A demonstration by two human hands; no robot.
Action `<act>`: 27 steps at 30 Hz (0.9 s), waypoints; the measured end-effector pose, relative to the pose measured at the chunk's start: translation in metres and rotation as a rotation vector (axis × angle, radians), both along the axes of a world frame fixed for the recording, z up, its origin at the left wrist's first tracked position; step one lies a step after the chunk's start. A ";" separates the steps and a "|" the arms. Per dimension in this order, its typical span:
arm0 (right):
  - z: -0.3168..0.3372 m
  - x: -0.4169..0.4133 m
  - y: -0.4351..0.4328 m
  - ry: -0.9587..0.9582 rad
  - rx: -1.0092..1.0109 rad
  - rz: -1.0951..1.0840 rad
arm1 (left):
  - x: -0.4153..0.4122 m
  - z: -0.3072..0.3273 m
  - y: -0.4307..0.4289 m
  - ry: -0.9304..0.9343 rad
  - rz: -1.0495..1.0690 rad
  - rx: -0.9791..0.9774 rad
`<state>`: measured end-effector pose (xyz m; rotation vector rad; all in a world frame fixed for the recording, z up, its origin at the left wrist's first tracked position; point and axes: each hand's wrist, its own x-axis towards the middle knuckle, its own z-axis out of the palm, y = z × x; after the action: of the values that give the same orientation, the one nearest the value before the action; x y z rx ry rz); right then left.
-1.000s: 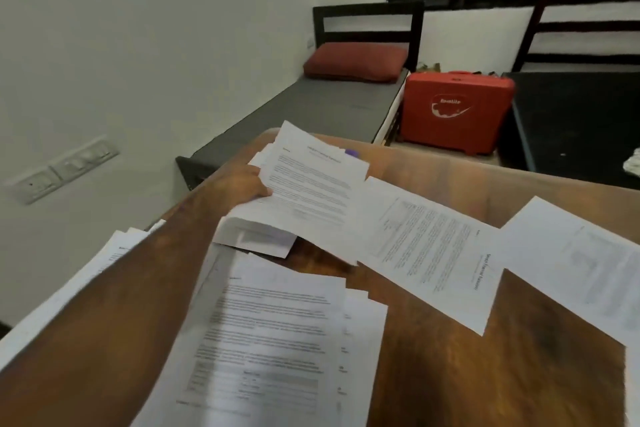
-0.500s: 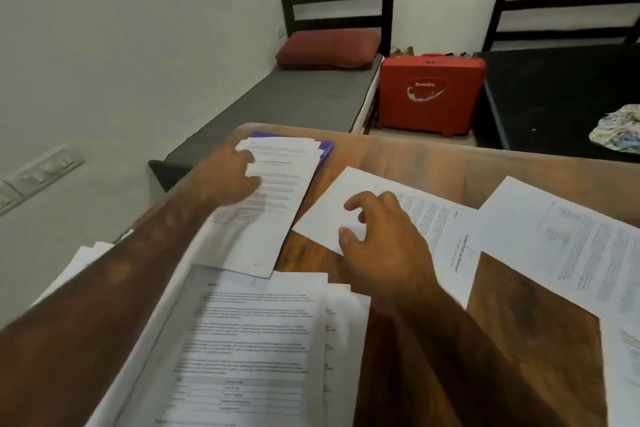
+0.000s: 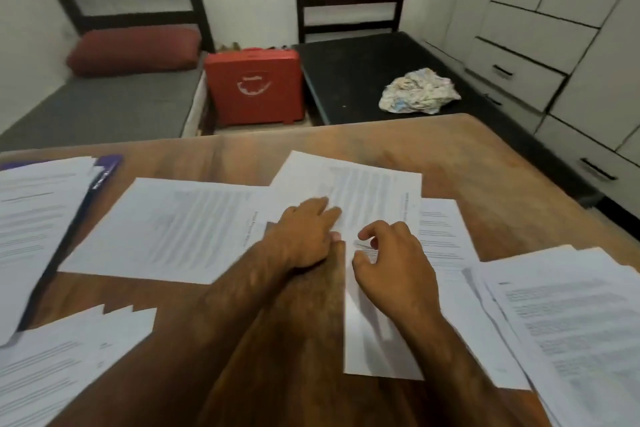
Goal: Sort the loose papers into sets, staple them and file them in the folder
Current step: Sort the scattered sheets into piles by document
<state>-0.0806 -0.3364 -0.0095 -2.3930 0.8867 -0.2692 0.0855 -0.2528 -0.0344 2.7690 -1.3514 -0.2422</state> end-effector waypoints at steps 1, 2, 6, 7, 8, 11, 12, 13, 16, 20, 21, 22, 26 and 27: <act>-0.006 -0.009 -0.009 0.002 0.022 -0.026 | -0.003 -0.005 -0.002 -0.021 0.011 -0.025; -0.013 -0.018 -0.017 0.001 0.053 -0.046 | -0.006 -0.007 -0.003 -0.068 0.003 -0.057; -0.035 -0.034 -0.028 -0.121 0.163 -0.086 | -0.016 0.001 0.002 -0.142 0.007 -0.143; -0.034 -0.035 -0.029 -0.154 0.194 -0.096 | -0.025 0.007 0.001 -0.152 0.024 -0.159; -0.032 -0.036 -0.029 -0.187 0.243 -0.116 | -0.036 0.014 0.000 -0.168 0.039 -0.171; -0.015 -0.037 -0.029 -0.303 0.530 -0.230 | -0.085 0.042 -0.005 -0.264 0.028 -0.207; -0.010 -0.039 -0.028 -0.374 0.690 -0.270 | -0.102 0.050 -0.006 -0.291 0.022 -0.209; -0.007 -0.040 -0.028 -0.458 0.878 -0.310 | -0.118 0.057 -0.005 -0.300 0.025 -0.226; -0.001 -0.046 -0.027 -0.721 1.263 -0.440 | -0.156 0.057 -0.004 -0.242 0.014 -0.310; 0.003 -0.060 -0.038 -0.815 1.230 -0.521 | -0.172 0.058 0.007 0.001 0.075 -0.470; 0.005 -0.064 -0.042 -0.823 1.231 -0.521 | -0.166 0.060 0.014 0.040 0.115 -0.529; 0.007 -0.069 -0.047 -0.823 1.219 -0.523 | -0.157 0.061 0.022 0.033 0.158 -0.588; 0.018 -0.093 -0.067 -0.789 1.144 -0.473 | -0.114 0.065 0.038 0.068 0.391 -0.536; 0.021 -0.100 -0.074 -0.768 1.129 -0.462 | -0.111 0.065 0.035 0.203 0.428 -0.504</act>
<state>-0.1809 -0.4101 0.0120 -0.9103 0.8465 -0.6047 -0.0258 -0.2174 0.0310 2.4370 -0.6362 -0.1308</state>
